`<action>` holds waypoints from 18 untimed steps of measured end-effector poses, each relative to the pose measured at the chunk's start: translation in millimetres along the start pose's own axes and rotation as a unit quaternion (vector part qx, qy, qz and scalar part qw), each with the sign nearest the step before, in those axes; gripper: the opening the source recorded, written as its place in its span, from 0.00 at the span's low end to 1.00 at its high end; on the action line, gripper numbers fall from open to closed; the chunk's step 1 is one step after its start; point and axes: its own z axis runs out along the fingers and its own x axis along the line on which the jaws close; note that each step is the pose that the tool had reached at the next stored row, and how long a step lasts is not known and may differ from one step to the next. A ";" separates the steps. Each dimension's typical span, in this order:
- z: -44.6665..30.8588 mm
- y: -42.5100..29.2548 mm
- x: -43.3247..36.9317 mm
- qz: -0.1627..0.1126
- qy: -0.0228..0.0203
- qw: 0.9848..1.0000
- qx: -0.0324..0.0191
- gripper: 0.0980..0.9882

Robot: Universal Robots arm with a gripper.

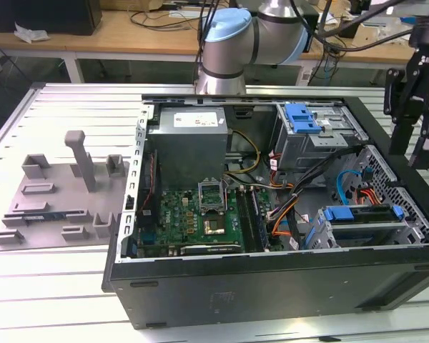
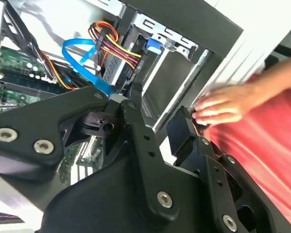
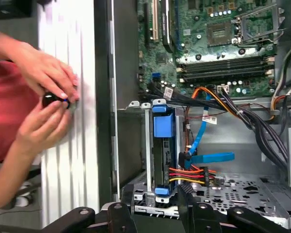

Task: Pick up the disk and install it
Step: 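Insert the second disk wire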

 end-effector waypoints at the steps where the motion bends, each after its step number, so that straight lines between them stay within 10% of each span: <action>1: -0.7 0.1 -3.5 0.000 0.004 1.000 -0.001 0.43; 3: -1.2 0.2 -7.3 0.000 0.016 1.000 -0.005 0.43; 8: 2.2 0.1 -8.6 0.030 0.019 0.999 -0.025 0.43; 12: 1.5 0.4 -19.7 0.030 0.033 0.998 -0.034 0.43; 16: -2.9 1.1 -40.5 0.026 0.056 0.997 -0.045 0.33; 18: -0.6 1.1 -44.7 0.025 0.061 0.997 -0.047 0.33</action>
